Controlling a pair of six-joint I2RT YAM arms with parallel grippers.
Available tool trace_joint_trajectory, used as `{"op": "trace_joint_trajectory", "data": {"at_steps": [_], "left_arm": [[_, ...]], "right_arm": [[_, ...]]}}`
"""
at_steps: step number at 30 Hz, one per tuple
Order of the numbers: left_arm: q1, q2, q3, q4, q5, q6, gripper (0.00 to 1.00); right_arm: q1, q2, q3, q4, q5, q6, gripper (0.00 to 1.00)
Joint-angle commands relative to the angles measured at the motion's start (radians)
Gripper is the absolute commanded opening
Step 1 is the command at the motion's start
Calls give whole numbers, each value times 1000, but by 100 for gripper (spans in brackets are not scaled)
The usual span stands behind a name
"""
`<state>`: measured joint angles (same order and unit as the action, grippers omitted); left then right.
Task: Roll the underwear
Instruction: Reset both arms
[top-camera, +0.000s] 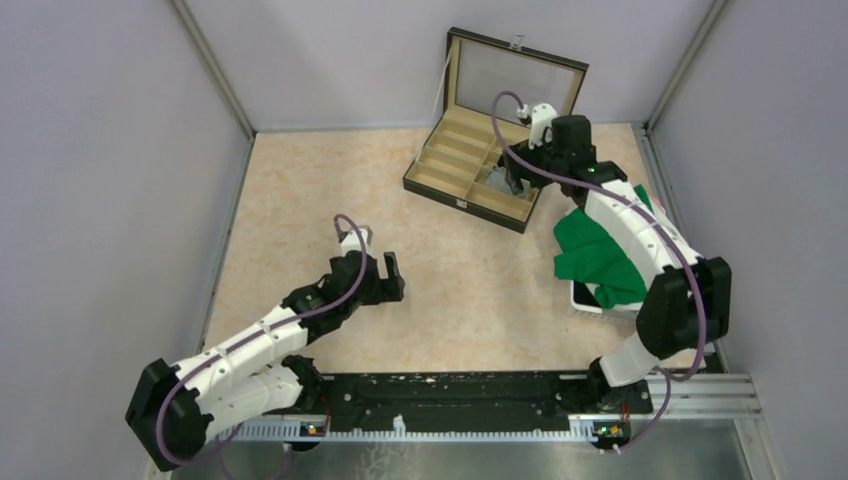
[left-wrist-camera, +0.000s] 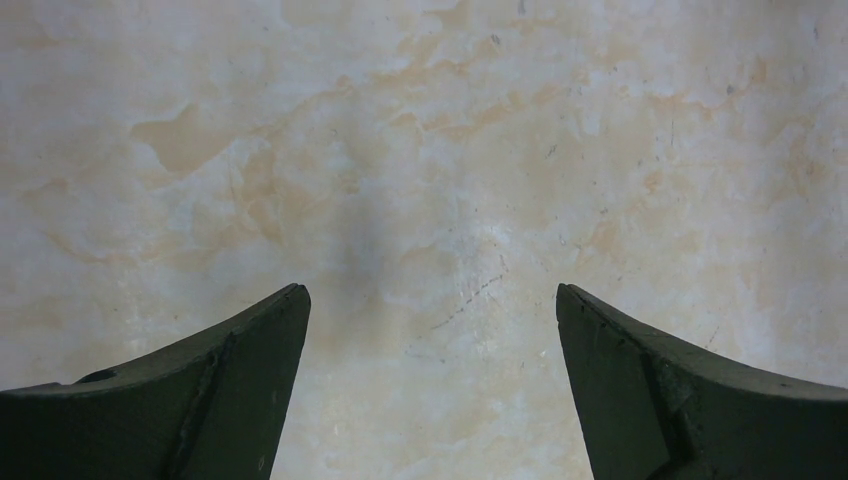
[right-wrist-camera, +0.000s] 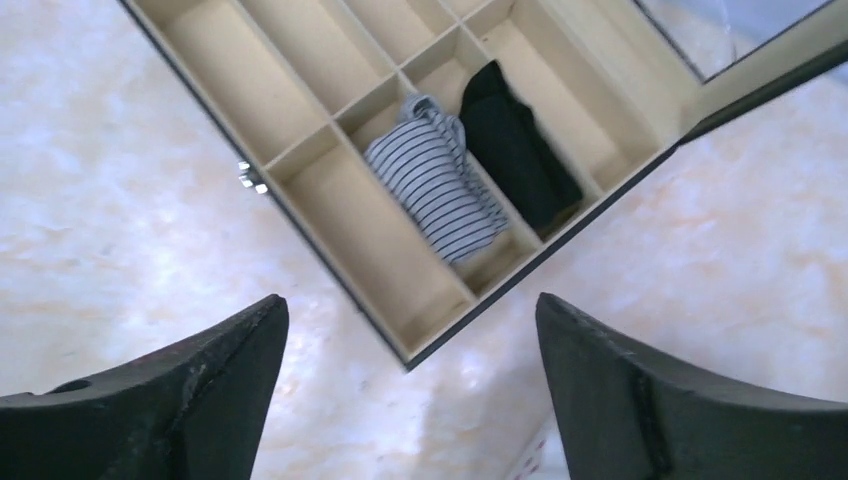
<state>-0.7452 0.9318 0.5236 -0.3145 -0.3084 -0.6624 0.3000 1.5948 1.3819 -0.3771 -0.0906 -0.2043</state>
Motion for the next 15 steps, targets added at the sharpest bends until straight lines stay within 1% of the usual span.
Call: {"op": "trace_joint_trajectory", "data": {"at_steps": [1, 2, 4, 8, 11, 15], "left_arm": [[73, -3, 87, 37, -9, 69, 99], [97, -2, 104, 30, 9, 76, 99], [149, -1, 138, 15, 57, 87, 99], [226, -15, 218, -74, 64, 104, 99], [245, -71, 260, -135, 37, 148, 99], [246, -168, 306, -246, -4, 204, 99]], "right_arm": [[4, -165, -94, 42, -91, 334, 98], [4, -197, -124, 33, -113, 358, 99], [4, -245, -179, -3, -107, 413, 99], [2, -342, -284, -88, -82, 471, 99], [2, -407, -321, -187, -122, 453, 99], [2, -514, -322, -318, -108, 462, 99]]}}
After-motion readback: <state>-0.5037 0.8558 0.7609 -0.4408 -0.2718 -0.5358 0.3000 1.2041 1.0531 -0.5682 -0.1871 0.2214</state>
